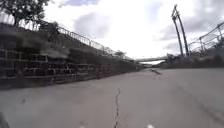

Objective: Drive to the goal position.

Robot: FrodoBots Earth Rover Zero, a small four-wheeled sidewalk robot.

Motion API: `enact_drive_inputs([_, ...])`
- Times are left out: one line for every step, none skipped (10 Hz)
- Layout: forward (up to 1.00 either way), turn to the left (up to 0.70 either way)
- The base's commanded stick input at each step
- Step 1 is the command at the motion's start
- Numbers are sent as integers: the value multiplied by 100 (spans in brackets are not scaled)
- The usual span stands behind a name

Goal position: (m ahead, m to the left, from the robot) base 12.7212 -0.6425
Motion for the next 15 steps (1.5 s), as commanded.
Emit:
enact_drive_inputs([100, -27])
enact_drive_inputs([100, -27])
enact_drive_inputs([100, -27])
enact_drive_inputs([100, -27])
enact_drive_inputs([100, 0])
enact_drive_inputs([100, 0])
enact_drive_inputs([100, 0])
enact_drive_inputs([100, 0])
enact_drive_inputs([100, 0])
enact_drive_inputs([100, 0])
enact_drive_inputs([100, 0])
enact_drive_inputs([100, 0])
enact_drive_inputs([100, 0])
enact_drive_inputs([100, 0])
enact_drive_inputs([100, 0])
